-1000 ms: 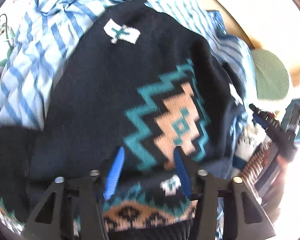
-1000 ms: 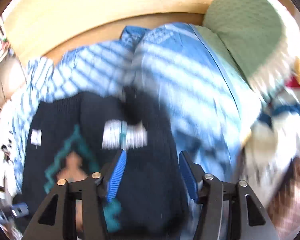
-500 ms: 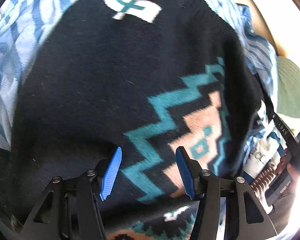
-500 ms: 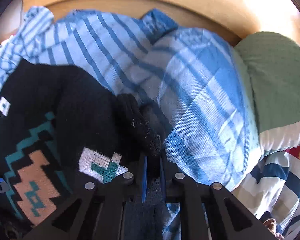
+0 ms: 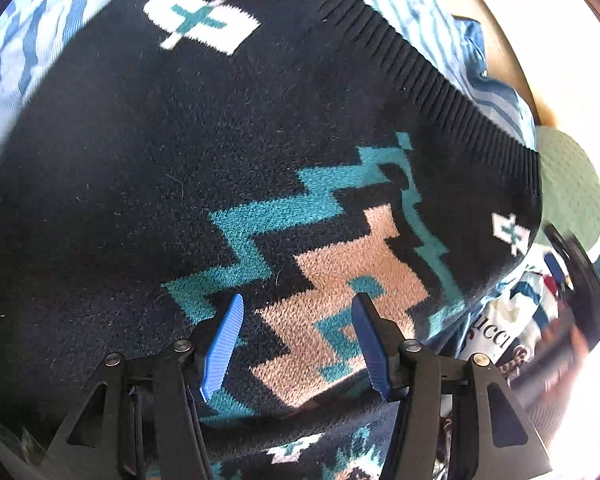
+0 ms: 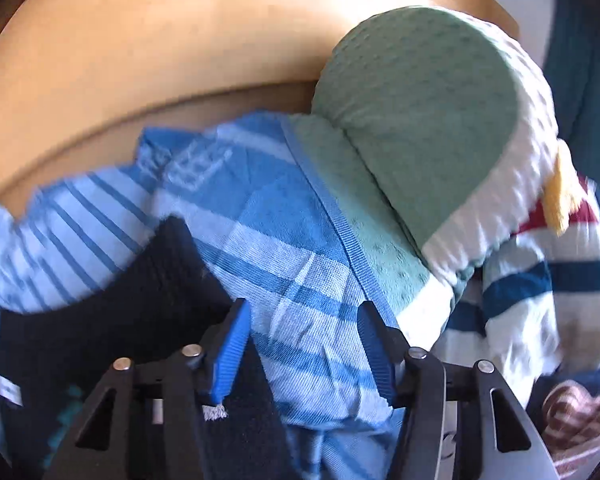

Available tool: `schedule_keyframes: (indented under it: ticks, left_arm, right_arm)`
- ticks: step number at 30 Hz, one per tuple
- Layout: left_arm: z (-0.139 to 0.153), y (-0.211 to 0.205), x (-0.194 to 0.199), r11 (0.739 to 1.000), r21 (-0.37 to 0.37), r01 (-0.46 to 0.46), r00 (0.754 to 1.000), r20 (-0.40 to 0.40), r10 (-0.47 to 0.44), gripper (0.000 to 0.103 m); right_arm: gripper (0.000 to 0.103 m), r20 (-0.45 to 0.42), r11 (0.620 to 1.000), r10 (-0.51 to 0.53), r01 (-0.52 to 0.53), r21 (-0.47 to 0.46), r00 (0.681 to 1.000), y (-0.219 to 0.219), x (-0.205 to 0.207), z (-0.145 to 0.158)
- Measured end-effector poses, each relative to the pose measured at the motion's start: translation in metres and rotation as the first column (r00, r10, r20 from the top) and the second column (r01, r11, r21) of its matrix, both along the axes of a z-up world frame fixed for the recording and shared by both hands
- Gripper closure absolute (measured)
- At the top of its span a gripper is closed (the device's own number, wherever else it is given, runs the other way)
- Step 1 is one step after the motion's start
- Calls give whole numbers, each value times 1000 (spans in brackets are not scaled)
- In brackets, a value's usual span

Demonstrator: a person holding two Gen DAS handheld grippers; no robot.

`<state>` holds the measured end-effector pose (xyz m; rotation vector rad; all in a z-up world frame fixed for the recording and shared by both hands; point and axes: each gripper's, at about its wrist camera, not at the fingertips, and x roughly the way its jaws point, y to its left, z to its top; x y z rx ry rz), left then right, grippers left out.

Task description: Fold clothes

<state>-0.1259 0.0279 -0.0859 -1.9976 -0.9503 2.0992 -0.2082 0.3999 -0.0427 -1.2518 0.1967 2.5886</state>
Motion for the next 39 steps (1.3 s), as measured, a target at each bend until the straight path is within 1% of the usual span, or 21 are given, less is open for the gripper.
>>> schedule_keyframes:
  ticks: [1, 2, 4, 6, 9, 10, 11, 14, 16, 17, 18, 19, 21, 25, 27, 28, 29, 31, 33, 35, 39]
  left_arm:
    - [-2, -3, 0, 1000, 16, -13, 1000, 4, 13, 45]
    - [-1, -6, 0, 999, 23, -26, 1000, 3, 26, 45]
    - [1, -9, 3, 999, 19, -38, 999, -3, 38, 45]
    - [3, -9, 6, 1000, 11, -28, 1000, -3, 28, 45]
    - [6, -8, 12, 1000, -7, 8, 1000, 6, -8, 45]
    - [6, -8, 14, 1000, -12, 15, 1000, 7, -15, 45]
    - [7, -7, 17, 1000, -17, 22, 1000, 9, -22, 45]
    - [10, -15, 21, 1000, -10, 27, 1000, 9, -27, 45]
    - [12, -17, 23, 1000, -4, 23, 1000, 9, -23, 45]
    - [13, -14, 23, 1000, -3, 23, 1000, 8, -23, 45]
    - [11, -7, 26, 1000, -4, 25, 1000, 7, -25, 45]
    - [11, -5, 26, 1000, -5, 24, 1000, 6, -24, 45]
    - [13, 3, 34, 1000, -22, 14, 1000, 4, -13, 45]
    - [9, -8, 49, 994, -104, -20, 999, 27, 23, 45]
    - [-4, -8, 47, 995, -102, -12, 998, 62, 18, 45]
    - [-4, -8, 47, 994, -108, -12, 998, 63, 19, 45]
    - [-4, -7, 47, 993, -115, -12, 998, 63, 19, 45]
    - [2, -7, 49, 991, -133, -13, 999, 43, 19, 45]
    - [15, -5, 51, 987, -158, -12, 1000, -4, 12, 45]
    - [27, 2, 51, 984, -177, 15, 998, -53, -25, 46]
    - [32, 41, 40, 971, -172, 167, 976, -108, -187, 79]
  right_arm:
    - [47, -30, 998, 38, -40, -48, 999, 0, 14, 8]
    - [62, -60, 992, 75, -80, -95, 995, 0, 28, 16]
    - [79, 20, 990, 120, -118, -76, 993, -10, 50, 0]
    - [84, 101, 986, 162, -157, -59, 982, -19, 71, -15]
    - [78, 222, 976, 220, -216, -41, 950, -33, 104, -38]
    - [63, 264, 983, 181, -178, -35, 948, -28, 108, -52]
    - [58, 304, 988, 153, -139, -68, 940, -21, 112, -67]
    - [58, 398, 963, 116, -5, -269, 910, -2, 124, -101]
    - [58, 396, 947, 131, 3, -320, 909, -4, 127, -108]
    - [63, 390, 947, 150, -18, -321, 909, -9, 126, -108]
    - [69, 386, 957, 157, -43, -288, 909, -16, 124, -107]
    - [92, 383, 965, 164, -67, -254, 909, -24, 122, -106]
    - [94, 409, 991, 121, -85, -107, 904, -35, 122, -101]
    - [94, 438, 997, 75, -75, -19, 896, -34, 136, -102]
    - [92, 444, 997, 61, -71, 6, 894, -38, 136, -103]
    - [85, 446, 997, 54, -69, 19, 893, -40, 137, -103]
    - [68, 449, 997, 46, -68, 31, 892, -43, 137, -104]
    - [56, 422, 997, 1, -32, 67, 906, -48, 137, -92]
    - [57, 318, 997, 5, -28, 67, 948, -59, 135, -64]
    - [68, 244, 995, 82, -95, 42, 966, -80, 130, -46]
    - [90, 247, 932, 332, -275, -237, 910, -135, 104, -72]
